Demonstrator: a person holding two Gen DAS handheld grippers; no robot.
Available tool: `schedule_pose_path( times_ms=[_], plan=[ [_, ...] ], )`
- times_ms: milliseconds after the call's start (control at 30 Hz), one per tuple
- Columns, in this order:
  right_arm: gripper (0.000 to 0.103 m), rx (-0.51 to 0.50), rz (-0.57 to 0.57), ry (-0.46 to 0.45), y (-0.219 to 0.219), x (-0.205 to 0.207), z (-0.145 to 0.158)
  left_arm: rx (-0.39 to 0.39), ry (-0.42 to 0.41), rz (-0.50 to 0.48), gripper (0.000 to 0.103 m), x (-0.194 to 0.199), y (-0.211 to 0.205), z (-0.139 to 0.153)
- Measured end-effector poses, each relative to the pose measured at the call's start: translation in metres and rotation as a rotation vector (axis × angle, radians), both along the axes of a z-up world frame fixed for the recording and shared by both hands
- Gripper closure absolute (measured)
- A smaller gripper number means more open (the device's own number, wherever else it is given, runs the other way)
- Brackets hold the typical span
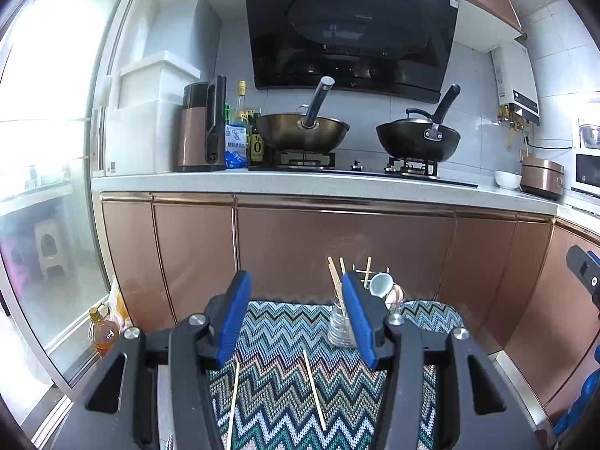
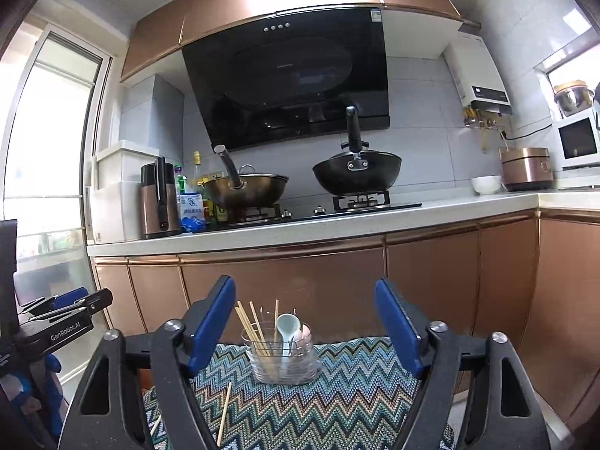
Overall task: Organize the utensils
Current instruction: 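Withdraw both tools and lower them to the last two chopsticks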
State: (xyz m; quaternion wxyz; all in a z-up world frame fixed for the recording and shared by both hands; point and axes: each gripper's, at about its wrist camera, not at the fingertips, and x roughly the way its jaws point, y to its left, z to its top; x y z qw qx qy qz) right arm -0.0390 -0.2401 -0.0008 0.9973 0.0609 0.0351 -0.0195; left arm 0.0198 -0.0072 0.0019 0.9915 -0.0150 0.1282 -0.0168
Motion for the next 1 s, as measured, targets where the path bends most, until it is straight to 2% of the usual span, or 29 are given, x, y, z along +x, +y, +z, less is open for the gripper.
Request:
schedule_pose_path(
  times_ms=[267, 633, 800, 1000],
  plan=[
    [0.007, -0.073, -0.036, 0.016, 0.014, -0.002, -0.011, -0.006, 0.013, 0.026, 0.054, -0.006, 0.006, -0.006],
    [0.005, -0.109, -0.119, 0.051, 0.011, 0.002, -0.022, -0.028, 0.067, 0.087, 0.054, 0.001, 0.026, -0.023],
    [0.000, -0.112, -0.218, 0.039, 0.002, -0.001, -0.025, -0.033, 0.081, 0.120, 0.054, 0.004, 0.035, -0.029],
    [0.000, -0.144, -0.362, 0.002, -0.006, -0.008, -0.024, -0.038, 0.087, 0.146, 0.054, 0.004, 0.045, -0.031]
  ],
)
